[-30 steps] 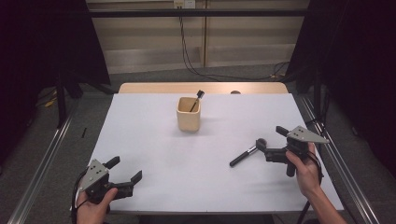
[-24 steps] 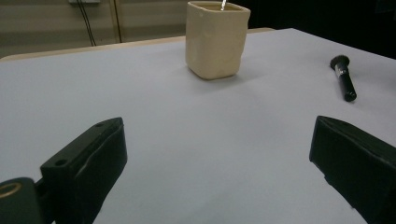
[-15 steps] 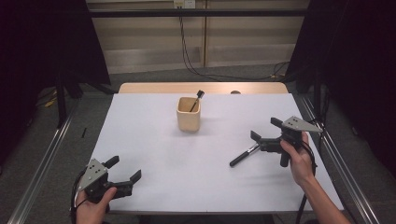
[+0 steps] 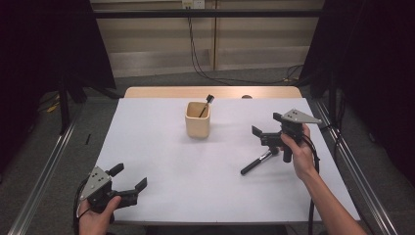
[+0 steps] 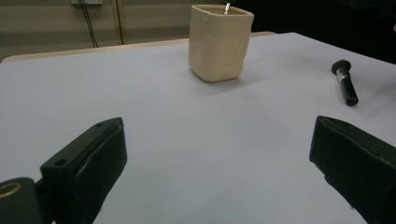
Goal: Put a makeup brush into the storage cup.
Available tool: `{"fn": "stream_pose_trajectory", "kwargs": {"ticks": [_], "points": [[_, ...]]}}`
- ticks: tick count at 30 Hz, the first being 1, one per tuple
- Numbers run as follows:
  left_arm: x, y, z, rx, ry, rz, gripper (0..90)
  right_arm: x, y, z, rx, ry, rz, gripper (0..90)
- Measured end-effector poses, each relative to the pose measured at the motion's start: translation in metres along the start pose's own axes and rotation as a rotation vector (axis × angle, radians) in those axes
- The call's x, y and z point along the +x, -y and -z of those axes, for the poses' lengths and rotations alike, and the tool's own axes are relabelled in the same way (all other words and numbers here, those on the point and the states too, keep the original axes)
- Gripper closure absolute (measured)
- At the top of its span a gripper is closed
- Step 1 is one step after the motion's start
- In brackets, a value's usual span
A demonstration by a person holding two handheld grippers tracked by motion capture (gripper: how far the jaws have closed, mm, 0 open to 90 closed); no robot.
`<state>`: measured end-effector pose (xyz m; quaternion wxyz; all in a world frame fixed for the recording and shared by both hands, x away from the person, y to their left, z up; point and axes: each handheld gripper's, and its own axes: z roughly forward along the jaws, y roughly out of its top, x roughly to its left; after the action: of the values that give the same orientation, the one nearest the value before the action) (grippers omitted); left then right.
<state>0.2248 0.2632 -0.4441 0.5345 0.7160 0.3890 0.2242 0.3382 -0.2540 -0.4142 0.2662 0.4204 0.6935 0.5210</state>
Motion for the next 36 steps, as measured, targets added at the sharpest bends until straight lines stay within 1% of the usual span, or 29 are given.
{"fn": "stream_pose_trajectory", "kwargs": {"ticks": [2, 3, 4, 5, 8, 10, 11, 13, 16, 18, 19, 21, 24, 27, 29, 31, 32, 35, 36], "points": [[0.0, 0.0, -0.001, 0.005, -0.004, 0.0, 4.0, -0.002, -0.006, -0.003, 0.012, -0.008, 0.009, 0.0], [0.0, 0.0, -0.001, 0.004, -0.003, -0.002, 4.0, -0.003, -0.008, -0.004, -0.001, -0.007, -0.001, 0.0], [0.0, 0.0, 0.0, 0.004, -0.001, -0.003, 4.0, -0.004, -0.01, -0.005, -0.001, -0.013, -0.008, 0.0], [0.0, 0.0, 0.0, 0.004, 0.0, -0.004, 4.0, -0.005, -0.01, -0.007, 0.005, -0.011, -0.001, 0.0], [0.001, 0.001, 0.0, 0.003, -0.006, -0.004, 3.9, -0.004, -0.009, -0.01, 0.035, -0.001, 0.014, 0.0], [0.002, 0.0, 0.0, 0.003, -0.012, -0.006, 3.9, -0.003, -0.008, -0.012, 0.06, -0.001, 0.014, 0.2], [0.002, 0.0, 0.0, -0.003, -0.011, 0.0, 3.9, -0.004, -0.008, -0.013, 0.074, 0.0, 0.013, 0.2], [0.001, 0.0, 0.0, -0.004, -0.01, 0.001, 3.9, -0.005, -0.007, -0.012, 0.119, -0.017, 0.019, 0.1], [0.001, 0.0, 0.0, 0.0, -0.007, -0.002, 3.9, -0.008, -0.007, -0.011, 0.157, -0.021, 0.033, 0.9], [0.001, 0.0, 0.0, 0.003, -0.013, -0.007, 3.9, -0.012, -0.008, -0.011, 0.184, -0.04, 0.018, 0.9], [0.001, 0.0, 0.0, 0.002, -0.014, -0.007, 3.9, -0.013, -0.008, -0.012, 0.206, -0.048, 0.016, 0.9], [0.001, 0.0, 0.001, 0.002, -0.013, -0.007, 3.9, -0.014, -0.009, -0.012, 0.249, -0.052, 0.033, 1.0], [0.001, 0.0, 0.001, 0.0, -0.011, -0.004, 3.9, -0.015, -0.011, -0.013, 0.334, -0.074, 0.044, 1.2], [0.001, 0.0, 0.0, -0.002, -0.011, -0.007, 3.9, -0.017, -0.013, -0.013, 0.388, -0.091, 0.056, 1.3], [0.001, 0.0, 0.0, 0.001, -0.014, -0.01, 3.9, -0.018, -0.014, -0.012, 0.419, -0.108, 0.056, 1.4], [0.002, 0.0, 0.0, 0.002, -0.013, -0.009, 3.9, -0.02, -0.015, -0.011, 0.443, -0.138, 0.049, 1.4], [0.002, 0.0, 0.0, -0.002, -0.013, -0.008, 3.9, -0.02, -0.016, -0.011, 0.462, -0.146, 0.051, 1.4], [0.002, 0.0, 0.0, -0.002, -0.013, -0.008, 3.9, -0.021, -0.017, -0.01, 0.49, -0.176, 0.051, 1.4], [0.002, 0.0, 0.0, 0.0, -0.012, -0.01, 3.9, -0.021, -0.018, -0.01, 0.504, -0.18, 0.058, 1.4]]}}
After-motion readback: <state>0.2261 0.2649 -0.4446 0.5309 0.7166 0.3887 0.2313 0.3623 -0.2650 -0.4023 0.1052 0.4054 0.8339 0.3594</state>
